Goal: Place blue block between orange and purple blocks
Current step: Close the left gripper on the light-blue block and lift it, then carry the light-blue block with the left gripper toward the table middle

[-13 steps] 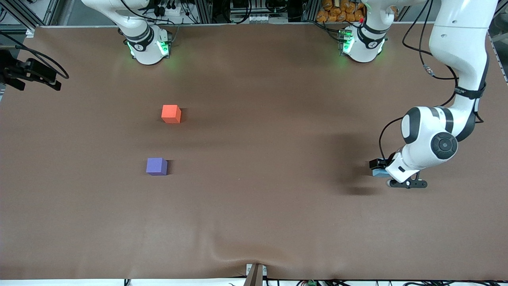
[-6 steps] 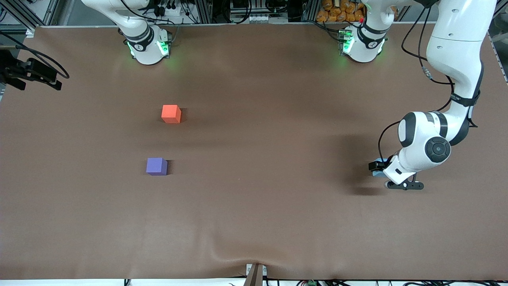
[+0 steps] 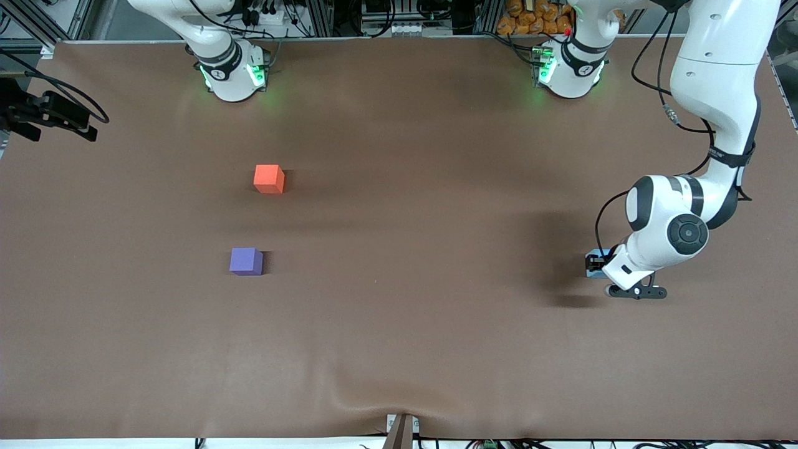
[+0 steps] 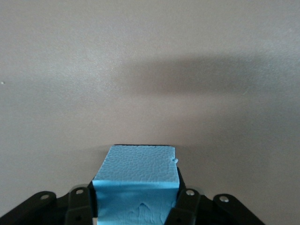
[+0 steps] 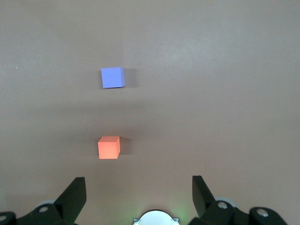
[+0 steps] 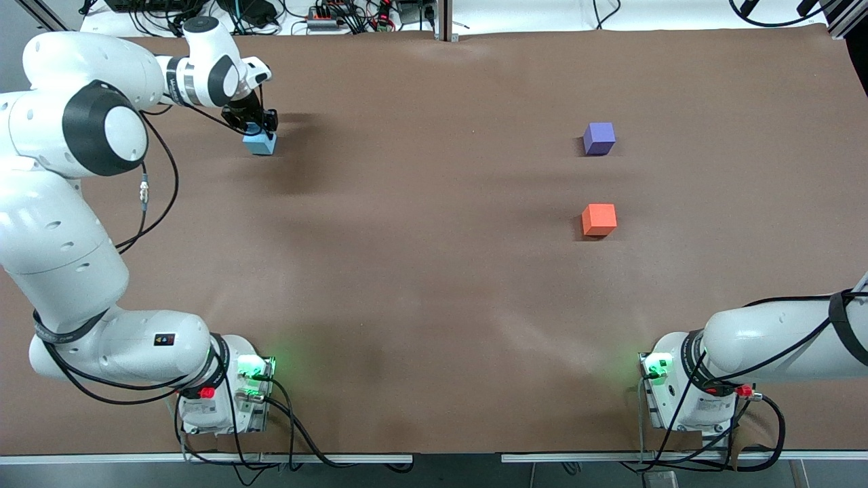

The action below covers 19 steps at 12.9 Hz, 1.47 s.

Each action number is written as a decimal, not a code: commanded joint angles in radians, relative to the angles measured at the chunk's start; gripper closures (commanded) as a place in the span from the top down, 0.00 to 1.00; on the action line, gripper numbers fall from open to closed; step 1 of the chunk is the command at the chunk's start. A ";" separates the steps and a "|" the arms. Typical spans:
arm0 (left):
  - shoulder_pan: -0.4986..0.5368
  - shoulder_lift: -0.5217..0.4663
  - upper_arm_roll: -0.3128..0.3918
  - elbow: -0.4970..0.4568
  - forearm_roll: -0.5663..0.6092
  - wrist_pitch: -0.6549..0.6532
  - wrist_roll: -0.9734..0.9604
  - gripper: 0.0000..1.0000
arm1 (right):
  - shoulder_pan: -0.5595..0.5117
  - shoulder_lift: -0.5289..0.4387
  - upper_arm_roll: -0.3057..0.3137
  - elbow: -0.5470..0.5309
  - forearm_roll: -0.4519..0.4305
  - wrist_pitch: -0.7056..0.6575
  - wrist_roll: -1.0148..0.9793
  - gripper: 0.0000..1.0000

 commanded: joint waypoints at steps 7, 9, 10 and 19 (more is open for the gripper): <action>-0.024 -0.287 -0.076 0.066 0.018 -0.262 -0.094 0.14 | -0.018 0.010 0.009 0.006 0.019 -0.017 -0.007 1.00; -0.028 -0.282 -0.164 0.102 0.018 -0.302 -0.261 0.14 | -0.020 0.010 0.009 0.006 0.019 -0.017 -0.009 1.00; -0.042 -0.279 -0.196 0.108 0.018 -0.307 -0.326 0.14 | -0.020 0.010 0.009 0.006 0.019 -0.017 -0.009 1.00; -0.450 -0.187 -0.221 0.171 0.011 -0.345 -0.837 0.14 | -0.027 0.010 0.009 -0.001 0.019 -0.022 -0.009 1.00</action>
